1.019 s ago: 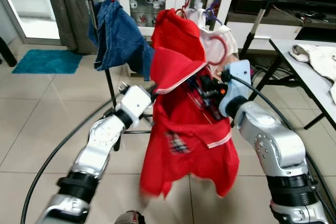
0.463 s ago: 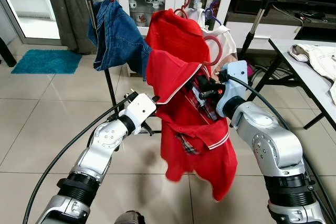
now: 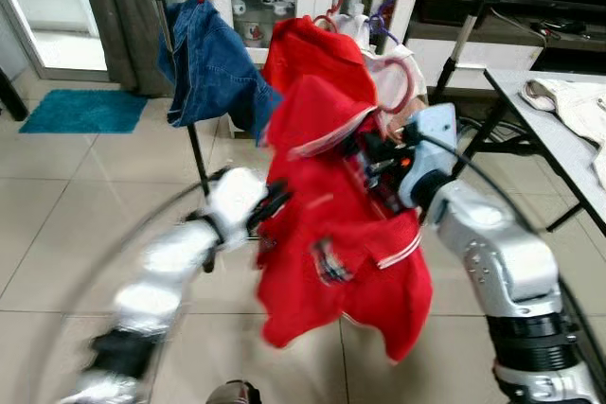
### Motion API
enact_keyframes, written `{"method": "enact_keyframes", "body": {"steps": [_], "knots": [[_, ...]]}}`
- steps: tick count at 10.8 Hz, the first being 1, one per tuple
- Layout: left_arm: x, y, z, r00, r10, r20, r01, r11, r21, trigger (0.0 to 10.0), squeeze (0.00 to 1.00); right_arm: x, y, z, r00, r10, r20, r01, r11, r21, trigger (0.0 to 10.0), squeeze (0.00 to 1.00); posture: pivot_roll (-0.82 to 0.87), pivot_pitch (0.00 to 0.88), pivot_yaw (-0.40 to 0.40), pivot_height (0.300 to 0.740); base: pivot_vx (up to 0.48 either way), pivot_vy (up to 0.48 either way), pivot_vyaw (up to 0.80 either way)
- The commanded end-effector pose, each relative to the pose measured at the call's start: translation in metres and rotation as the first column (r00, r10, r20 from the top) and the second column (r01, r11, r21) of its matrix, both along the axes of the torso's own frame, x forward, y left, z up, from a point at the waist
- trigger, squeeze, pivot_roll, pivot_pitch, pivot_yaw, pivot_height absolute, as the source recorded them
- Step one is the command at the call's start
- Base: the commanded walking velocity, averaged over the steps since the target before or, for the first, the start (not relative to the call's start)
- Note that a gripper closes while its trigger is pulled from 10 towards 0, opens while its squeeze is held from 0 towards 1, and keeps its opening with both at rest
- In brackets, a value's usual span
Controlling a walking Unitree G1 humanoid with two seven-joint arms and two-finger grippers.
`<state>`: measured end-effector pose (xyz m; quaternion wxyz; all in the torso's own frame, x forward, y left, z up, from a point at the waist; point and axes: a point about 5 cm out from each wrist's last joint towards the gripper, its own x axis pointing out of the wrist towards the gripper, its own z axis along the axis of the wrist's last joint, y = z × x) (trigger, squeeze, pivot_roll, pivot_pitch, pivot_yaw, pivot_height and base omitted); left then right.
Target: Hang hanger
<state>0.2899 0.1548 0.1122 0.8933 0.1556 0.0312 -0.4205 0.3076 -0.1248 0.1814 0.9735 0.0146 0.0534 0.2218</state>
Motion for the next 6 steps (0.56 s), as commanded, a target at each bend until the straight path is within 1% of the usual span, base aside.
{"method": "enact_keyframes", "body": {"steps": [1,2,3,4,5,6], "knots": [[-0.005,0.005,0.007,0.996,-0.078,-0.034,0.079,0.997,0.013,10.0,1.0,0.0,0.001,0.016,0.996,0.025,0.08,-0.025,1.0,0.0,10.0,0.0,-0.07,0.0,-0.052,0.74,0.0,0.0,0.0],[-0.007,0.019,0.011,0.993,-0.097,-0.061,0.101,0.993,0.065,10.0,1.0,0.0,0.002,0.016,0.996,0.047,0.081,-0.046,0.999,-0.013,10.0,0.0,-0.06,0.0,-0.055,0.74,0.0,0.0,0.0],[-0.006,0.032,0.028,0.995,-0.09,-0.042,0.093,0.993,0.067,10.0,1.0,0.0,0.003,0.016,0.993,0.086,0.083,-0.084,0.996,-0.028,10.0,0.0,-0.04,0.0,-0.06,0.74,0.0,0.0,0.0],[-0.002,0.039,0.047,0.997,-0.078,0.006,0.078,0.996,0.036,10.0,1.0,-0.001,0.006,0.015,0.987,0.137,0.087,-0.133,0.99,-0.055,10.0,0.0,-0.04,0.0,-0.06,0.74,0.0,0.0,0.0],[0.007,0.05,0.079,0.993,-0.07,0.092,0.07,0.998,0.007,10.0,1.0,-0.003,0.007,0.017,0.971,0.218,0.097,-0.21,0.974,-0.091,10.0,0.0,-0.04,0.0,-0.056,0.74,0.0,0.0,0.0],[0.017,0.061,0.107,0.985,-0.095,0.141,0.094,0.995,0.013,10.0,1.0,-0.007,0.007,0.02,0.942,0.319,0.106,-0.303,0.942,-0.144,10.0,0.0,-0.04,0.0,-0.054,0.74,0.0,0.0,0.0]]}}
